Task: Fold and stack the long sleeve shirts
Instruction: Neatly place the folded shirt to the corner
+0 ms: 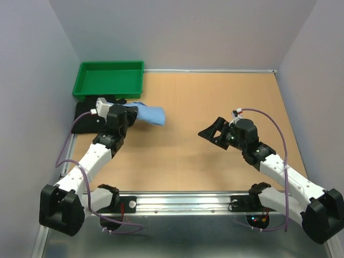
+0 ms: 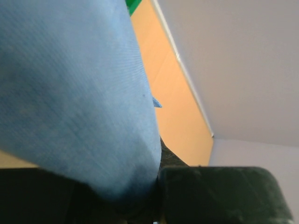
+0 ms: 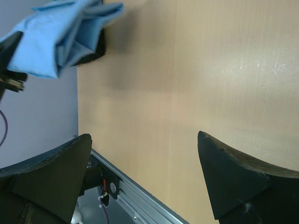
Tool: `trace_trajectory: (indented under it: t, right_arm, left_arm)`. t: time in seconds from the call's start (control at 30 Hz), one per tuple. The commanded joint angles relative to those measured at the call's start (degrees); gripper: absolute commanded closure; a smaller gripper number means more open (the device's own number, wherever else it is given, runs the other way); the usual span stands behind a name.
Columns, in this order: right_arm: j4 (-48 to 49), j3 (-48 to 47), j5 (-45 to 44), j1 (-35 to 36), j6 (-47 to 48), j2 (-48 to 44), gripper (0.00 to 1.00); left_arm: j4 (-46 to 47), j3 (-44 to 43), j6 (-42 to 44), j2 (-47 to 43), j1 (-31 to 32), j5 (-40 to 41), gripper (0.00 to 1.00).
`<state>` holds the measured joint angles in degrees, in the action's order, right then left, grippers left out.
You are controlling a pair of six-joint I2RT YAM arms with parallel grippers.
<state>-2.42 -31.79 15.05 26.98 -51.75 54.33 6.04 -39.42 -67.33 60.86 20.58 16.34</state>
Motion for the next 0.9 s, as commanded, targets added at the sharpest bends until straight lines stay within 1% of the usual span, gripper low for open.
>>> trace_trajectory:
  t: [0.0,0.17,0.2,0.27,0.3,0.4,0.47,0.63,0.77,0.87]
  right_arm:
    - [0.04,-1.78,0.42,-0.26,1.65,-1.33,0.01]
    - [-0.83,-2.13,-0.63,-0.26,1.82,-1.94,0.01]
    - [-0.92,-2.31,-0.72,-0.44,2.09,-1.94,0.01]
    - [-1.19,-2.75,-0.99,-0.53,2.18,-2.03,0.01]
    - [-1.28,-2.92,-0.99,-0.61,2.52,-2.03,0.01]
    - [-1.63,-3.28,-1.25,-0.7,2.7,-1.86,0.01]
    - [-2.07,-3.45,-1.34,-0.7,2.79,-1.77,0.01]
    - [-2.68,-3.63,-1.42,-1.05,3.14,-1.42,0.01]
    - [-3.03,-4.07,-1.51,-1.23,3.32,-0.71,0.0]
    - [-3.3,-4.42,-1.6,-1.41,3.58,-0.27,0.0]
  left_arm:
    - [-2.25,-9.25,3.69,-1.1,-4.66,1.14,1.0]
    - [-5.95,-15.07,6.24,0.31,-9.49,2.03,1.0]
    - [-5.96,-15.68,7.03,1.01,-11.68,1.6,1.0]
    - [-5.96,-17.35,8.26,1.98,-14.06,-0.69,1.0]
    - [-5.87,-17.62,8.62,2.85,-16.6,-2.69,1.0]
    - [-2.98,-18.41,12.39,4.44,-20.04,-5.95,1.0]
    - [-1.92,-18.59,14.75,6.01,-23.47,-8.06,1.0]
    - [2.39,-18.33,18.02,8.83,-29.35,-14.39,1.0]
    - [5.82,-17.89,18.99,10.59,-31.65,-16.6,1.0]
    - [6.61,-18.85,19.17,13.05,-33.76,-20.37,1.0]
